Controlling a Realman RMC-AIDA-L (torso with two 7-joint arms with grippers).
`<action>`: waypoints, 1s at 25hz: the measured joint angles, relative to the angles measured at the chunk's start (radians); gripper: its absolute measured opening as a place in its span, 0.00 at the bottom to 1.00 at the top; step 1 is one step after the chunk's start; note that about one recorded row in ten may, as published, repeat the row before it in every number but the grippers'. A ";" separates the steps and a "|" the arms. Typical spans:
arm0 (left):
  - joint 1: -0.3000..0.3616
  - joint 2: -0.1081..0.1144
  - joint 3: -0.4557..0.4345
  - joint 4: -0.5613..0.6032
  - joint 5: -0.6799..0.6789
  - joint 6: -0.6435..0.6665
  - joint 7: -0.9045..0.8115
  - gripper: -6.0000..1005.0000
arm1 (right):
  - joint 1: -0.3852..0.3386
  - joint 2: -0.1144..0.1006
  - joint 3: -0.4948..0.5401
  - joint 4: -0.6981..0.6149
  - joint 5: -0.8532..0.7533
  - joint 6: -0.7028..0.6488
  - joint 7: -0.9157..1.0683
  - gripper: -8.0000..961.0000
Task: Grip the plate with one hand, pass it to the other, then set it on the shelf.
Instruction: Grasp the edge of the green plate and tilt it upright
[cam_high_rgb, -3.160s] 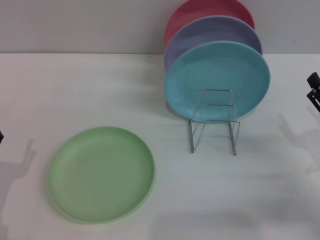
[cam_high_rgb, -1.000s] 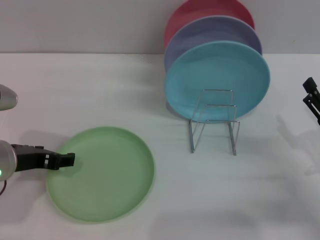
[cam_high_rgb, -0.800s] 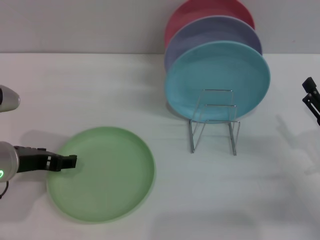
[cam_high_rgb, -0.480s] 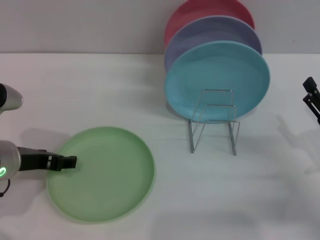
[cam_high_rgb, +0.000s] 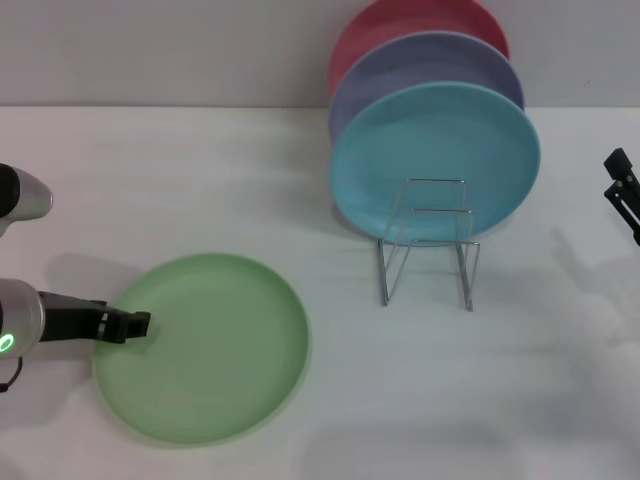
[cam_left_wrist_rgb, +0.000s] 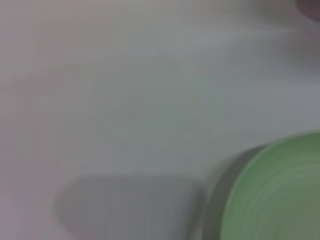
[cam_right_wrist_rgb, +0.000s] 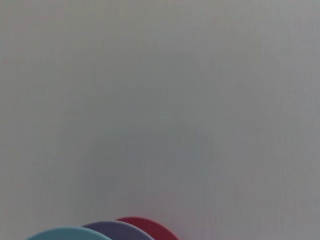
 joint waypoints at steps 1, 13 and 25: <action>0.000 0.000 0.000 0.000 -0.001 0.000 0.002 0.67 | 0.000 0.000 0.000 0.000 0.000 0.000 0.000 0.85; -0.006 0.001 0.005 0.009 0.004 0.004 0.006 0.29 | -0.001 -0.002 0.002 0.001 0.000 0.001 0.000 0.85; -0.008 0.000 0.000 -0.012 0.003 0.008 0.030 0.08 | -0.005 -0.001 0.001 0.003 0.000 0.009 0.000 0.85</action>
